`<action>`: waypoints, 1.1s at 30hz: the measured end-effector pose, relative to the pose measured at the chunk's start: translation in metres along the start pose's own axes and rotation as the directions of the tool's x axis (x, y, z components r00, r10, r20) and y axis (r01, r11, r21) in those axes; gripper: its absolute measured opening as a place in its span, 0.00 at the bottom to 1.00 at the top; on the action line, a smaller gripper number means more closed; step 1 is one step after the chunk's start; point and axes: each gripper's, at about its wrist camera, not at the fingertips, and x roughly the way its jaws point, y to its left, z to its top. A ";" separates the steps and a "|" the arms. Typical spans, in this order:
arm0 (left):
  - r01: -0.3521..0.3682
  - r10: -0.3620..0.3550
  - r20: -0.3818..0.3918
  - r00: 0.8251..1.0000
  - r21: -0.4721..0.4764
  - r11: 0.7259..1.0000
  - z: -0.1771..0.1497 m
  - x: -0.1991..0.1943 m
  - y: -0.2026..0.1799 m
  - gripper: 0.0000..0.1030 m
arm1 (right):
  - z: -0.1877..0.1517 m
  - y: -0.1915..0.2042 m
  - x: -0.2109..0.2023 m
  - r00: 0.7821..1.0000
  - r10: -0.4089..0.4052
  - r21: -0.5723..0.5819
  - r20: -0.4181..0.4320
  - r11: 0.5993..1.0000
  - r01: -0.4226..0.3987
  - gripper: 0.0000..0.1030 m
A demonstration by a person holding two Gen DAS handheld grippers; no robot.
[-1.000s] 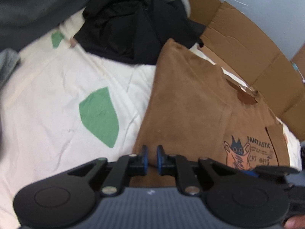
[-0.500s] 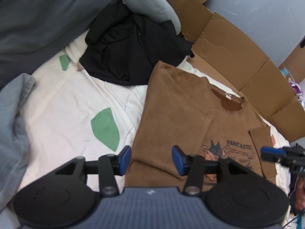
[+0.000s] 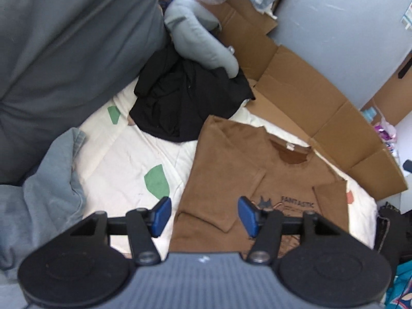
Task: Fold clothes
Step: 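Lift both open grippers up and away from the brown T-shirt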
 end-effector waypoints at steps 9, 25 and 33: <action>-0.009 0.008 0.016 1.000 0.042 0.999 0.012 -0.080 -0.020 0.63 | 0.045 -0.007 -0.118 0.999 0.035 -0.042 0.015 0.999 -0.034 0.40; -0.043 0.035 0.075 0.997 0.119 0.992 -0.026 -0.179 -0.048 0.80 | 0.030 -0.005 -0.306 0.999 -0.033 -0.164 0.036 0.986 0.039 0.52; -0.038 0.027 0.104 0.994 0.099 0.994 -0.044 -0.201 -0.044 0.83 | -0.023 -0.009 -0.362 0.998 -0.054 -0.151 0.029 0.987 0.058 0.61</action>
